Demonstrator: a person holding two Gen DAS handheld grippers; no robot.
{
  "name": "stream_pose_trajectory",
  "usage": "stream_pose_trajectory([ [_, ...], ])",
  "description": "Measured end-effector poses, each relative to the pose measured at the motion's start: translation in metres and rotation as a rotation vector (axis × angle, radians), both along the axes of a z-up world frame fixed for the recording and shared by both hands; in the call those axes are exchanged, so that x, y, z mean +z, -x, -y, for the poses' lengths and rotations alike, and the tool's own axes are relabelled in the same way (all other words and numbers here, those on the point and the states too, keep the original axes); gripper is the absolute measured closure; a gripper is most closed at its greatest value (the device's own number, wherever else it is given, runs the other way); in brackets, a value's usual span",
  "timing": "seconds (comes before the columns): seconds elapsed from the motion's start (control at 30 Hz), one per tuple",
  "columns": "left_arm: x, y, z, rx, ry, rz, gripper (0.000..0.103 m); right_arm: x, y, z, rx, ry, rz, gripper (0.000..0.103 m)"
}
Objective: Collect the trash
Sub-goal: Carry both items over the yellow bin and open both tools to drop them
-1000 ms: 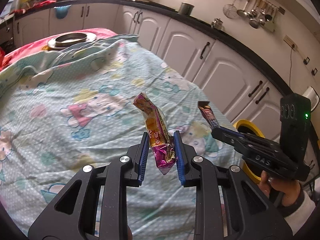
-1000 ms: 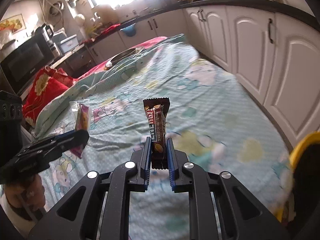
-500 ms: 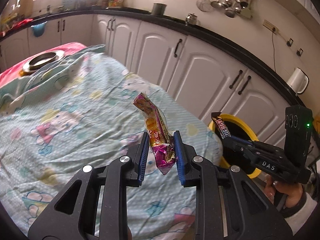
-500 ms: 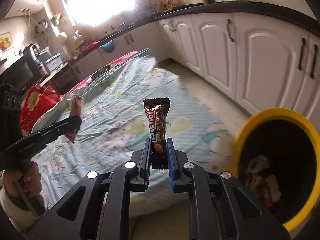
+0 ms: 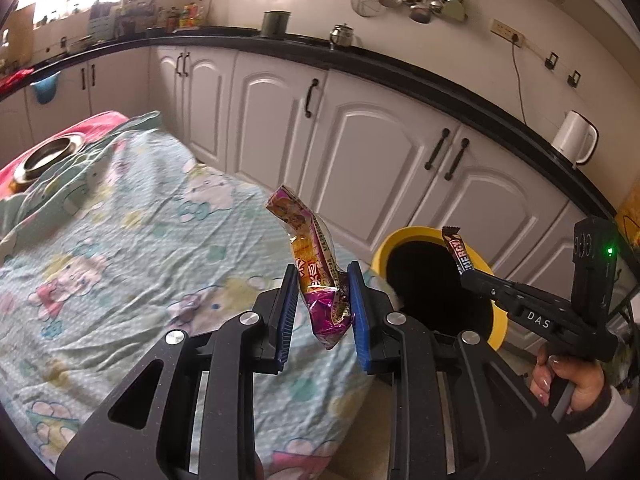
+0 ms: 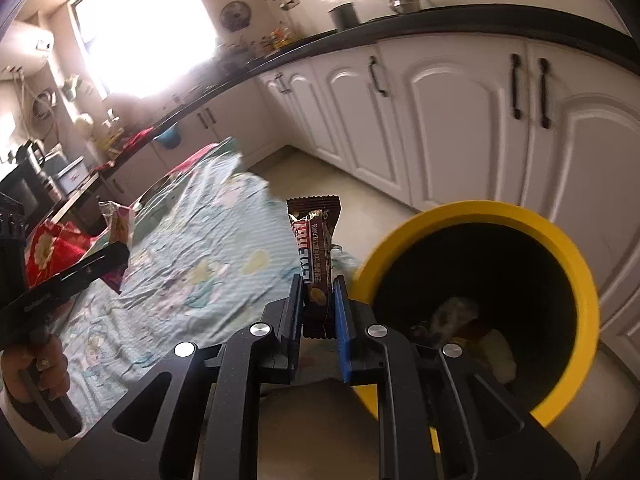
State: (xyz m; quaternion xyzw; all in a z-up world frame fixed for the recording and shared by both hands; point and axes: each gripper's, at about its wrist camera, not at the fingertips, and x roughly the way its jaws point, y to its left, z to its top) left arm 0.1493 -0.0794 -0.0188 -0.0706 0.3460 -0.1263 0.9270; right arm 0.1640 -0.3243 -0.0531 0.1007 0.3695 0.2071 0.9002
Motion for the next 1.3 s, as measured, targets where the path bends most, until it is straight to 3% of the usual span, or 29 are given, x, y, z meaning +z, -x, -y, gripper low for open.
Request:
stream_pose_trajectory([
  [0.5,-0.002,-0.014,0.074,-0.131,-0.056,0.010,0.084,-0.015,0.015,0.067,-0.154,0.000,-0.004,0.088],
  [1.3,-0.028,-0.042,0.147,-0.235,-0.088,-0.018,0.083,-0.053,0.026,0.103,-0.226,-0.011,-0.093,0.088],
])
